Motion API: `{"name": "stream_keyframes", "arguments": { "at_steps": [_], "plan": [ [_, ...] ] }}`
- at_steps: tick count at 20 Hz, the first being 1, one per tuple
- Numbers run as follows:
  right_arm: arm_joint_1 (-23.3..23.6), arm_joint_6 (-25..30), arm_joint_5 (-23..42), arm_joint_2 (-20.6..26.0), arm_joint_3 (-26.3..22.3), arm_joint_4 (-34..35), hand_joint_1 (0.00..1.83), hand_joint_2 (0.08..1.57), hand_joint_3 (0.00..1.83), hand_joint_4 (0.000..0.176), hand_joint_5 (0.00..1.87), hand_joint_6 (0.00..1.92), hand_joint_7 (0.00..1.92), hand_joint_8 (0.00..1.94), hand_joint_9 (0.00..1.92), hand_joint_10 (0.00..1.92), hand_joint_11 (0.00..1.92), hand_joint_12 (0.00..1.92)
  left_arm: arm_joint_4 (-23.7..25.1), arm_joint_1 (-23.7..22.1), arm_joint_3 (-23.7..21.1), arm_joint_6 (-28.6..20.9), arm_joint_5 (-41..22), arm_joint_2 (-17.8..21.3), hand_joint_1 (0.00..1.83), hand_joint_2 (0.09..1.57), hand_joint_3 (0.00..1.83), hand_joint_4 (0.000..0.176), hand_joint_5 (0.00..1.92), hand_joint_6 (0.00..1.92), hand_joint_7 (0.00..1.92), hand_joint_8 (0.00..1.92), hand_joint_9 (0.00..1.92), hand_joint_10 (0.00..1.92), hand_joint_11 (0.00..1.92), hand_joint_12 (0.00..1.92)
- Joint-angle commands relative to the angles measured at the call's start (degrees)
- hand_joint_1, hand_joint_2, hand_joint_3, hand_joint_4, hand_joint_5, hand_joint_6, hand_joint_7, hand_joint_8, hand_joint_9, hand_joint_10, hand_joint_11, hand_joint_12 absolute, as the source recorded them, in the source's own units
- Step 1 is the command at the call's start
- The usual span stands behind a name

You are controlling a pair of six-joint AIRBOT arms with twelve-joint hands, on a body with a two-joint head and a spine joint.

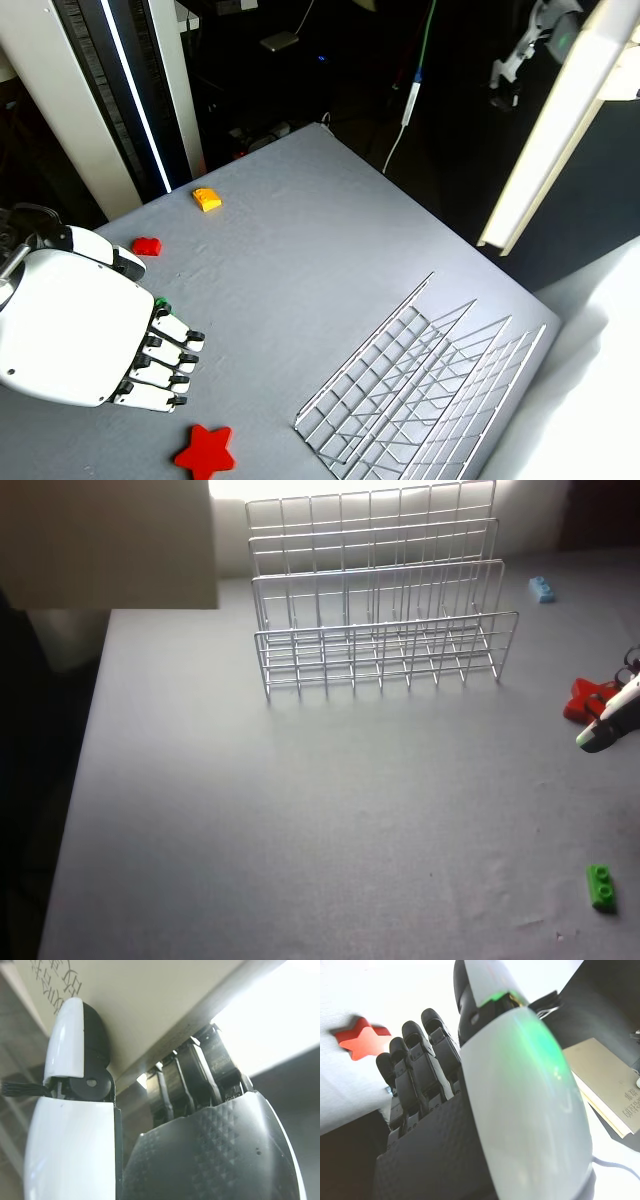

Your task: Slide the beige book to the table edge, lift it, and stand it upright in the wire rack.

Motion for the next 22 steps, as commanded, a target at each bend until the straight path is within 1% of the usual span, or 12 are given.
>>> {"name": "stream_keyframes", "arguments": {
  "at_steps": [1,2,3,4,5,8,10,11,14,19,20,22],
  "plan": [
    [0.5,0.4,-2.9,0.4,0.1,0.6,0.30,1.19,0.00,0.000,0.29,0.00,0.31,0.00,0.29,0.00,0.00,0.78,-3.7,-1.4,0.3,-1.2,-7.2,0.0,1.49,1.15,0.00,0.000,0.84,1.15,0.74,1.21,0.84,1.18,0.81,1.54],
    [0.4,0.4,-2.9,0.4,0.1,0.6,0.30,1.19,0.00,0.000,0.30,0.00,0.32,0.01,0.30,0.01,0.00,0.78,-3.5,-2.6,0.3,-1.2,-7.1,-0.8,1.48,1.20,0.00,0.000,0.74,1.28,0.65,1.30,0.75,1.28,0.72,1.60],
    [0.3,0.4,-2.9,0.4,0.1,0.6,0.28,1.19,0.00,0.000,0.29,0.00,0.31,0.00,0.30,0.00,0.00,0.76,-2.6,-3.7,0.4,-1.2,-6.6,-1.6,1.48,1.16,0.00,0.000,0.82,1.18,0.71,1.24,0.81,1.21,0.79,1.54],
    [0.3,0.4,-2.9,0.4,0.1,0.6,0.28,1.19,0.00,0.000,0.29,0.00,0.31,0.00,0.29,0.00,0.00,0.76,-0.7,-5.4,0.7,-1.4,-5.6,-2.4,1.48,1.20,0.00,0.000,0.75,1.28,0.64,1.31,0.73,1.29,0.71,1.60],
    [0.2,0.4,-2.9,0.4,0.1,0.6,0.28,1.19,0.00,0.000,0.29,0.00,0.33,0.01,0.31,0.01,0.00,0.76,0.8,-7.1,1.0,-1.5,-4.6,-3.1,1.47,1.22,0.00,0.000,0.72,1.32,0.61,1.36,0.70,1.32,0.67,1.63],
    [0.3,0.4,-2.9,0.4,0.1,0.6,0.28,1.20,0.00,0.000,0.28,0.00,0.29,0.00,0.28,0.00,0.00,0.72,1.9,-9.6,2.2,-2.0,-3.3,-5.7,1.47,1.22,0.00,0.000,0.68,1.34,0.60,1.36,0.70,1.35,0.68,1.65],
    [0.3,0.4,-2.9,0.4,0.1,0.6,0.28,1.20,0.00,0.000,0.28,0.00,0.28,0.00,0.27,0.00,0.00,0.69,1.9,-10.1,2.9,-2.4,-2.7,-7.7,1.47,1.22,0.00,0.000,0.70,1.33,0.59,1.36,0.72,1.32,0.68,1.63],
    [0.3,0.4,-2.9,0.4,0.1,0.6,0.26,1.20,0.00,0.000,0.30,0.01,0.30,0.01,0.29,0.01,0.00,0.73,1.8,-10.4,3.0,-2.5,-2.5,-8.3,1.48,1.21,0.00,0.000,0.72,1.31,0.60,1.35,0.74,1.29,0.67,1.64],
    [0.3,0.4,-2.9,0.4,0.1,0.6,0.27,1.20,0.00,0.000,0.32,0.01,0.32,0.01,0.30,0.01,0.00,0.73,0.0,-10.4,3.1,-2.6,-2.4,-10.4,1.48,1.21,0.00,0.000,0.72,1.30,0.59,1.36,0.73,1.30,0.70,1.62],
    [0.3,0.4,-2.9,0.4,0.1,0.6,0.26,1.21,0.00,0.000,0.28,0.00,0.28,0.00,0.27,0.00,0.00,0.69,-2.7,-10.6,4.7,-2.4,-2.4,-14.3,1.48,1.21,0.00,0.000,0.70,1.32,0.60,1.34,0.75,1.29,0.70,1.62],
    [0.3,0.4,-2.9,0.4,0.1,0.6,0.27,1.20,0.00,0.000,0.28,0.00,0.29,0.00,0.28,0.00,0.00,0.71,-4.0,-10.6,4.8,-1.9,-2.6,-15.0,1.48,1.21,0.00,0.000,0.69,1.33,0.61,1.34,0.76,1.27,0.71,1.60],
    [0.3,0.4,-2.9,0.3,0.1,0.6,0.26,1.20,0.00,0.000,0.30,0.00,0.31,0.00,0.30,0.00,0.00,0.76,-4.0,-10.6,5.3,-1.7,-2.9,-16.3,1.48,1.21,0.00,0.000,0.68,1.35,0.64,1.30,0.75,1.28,0.69,1.64]
  ]
}}
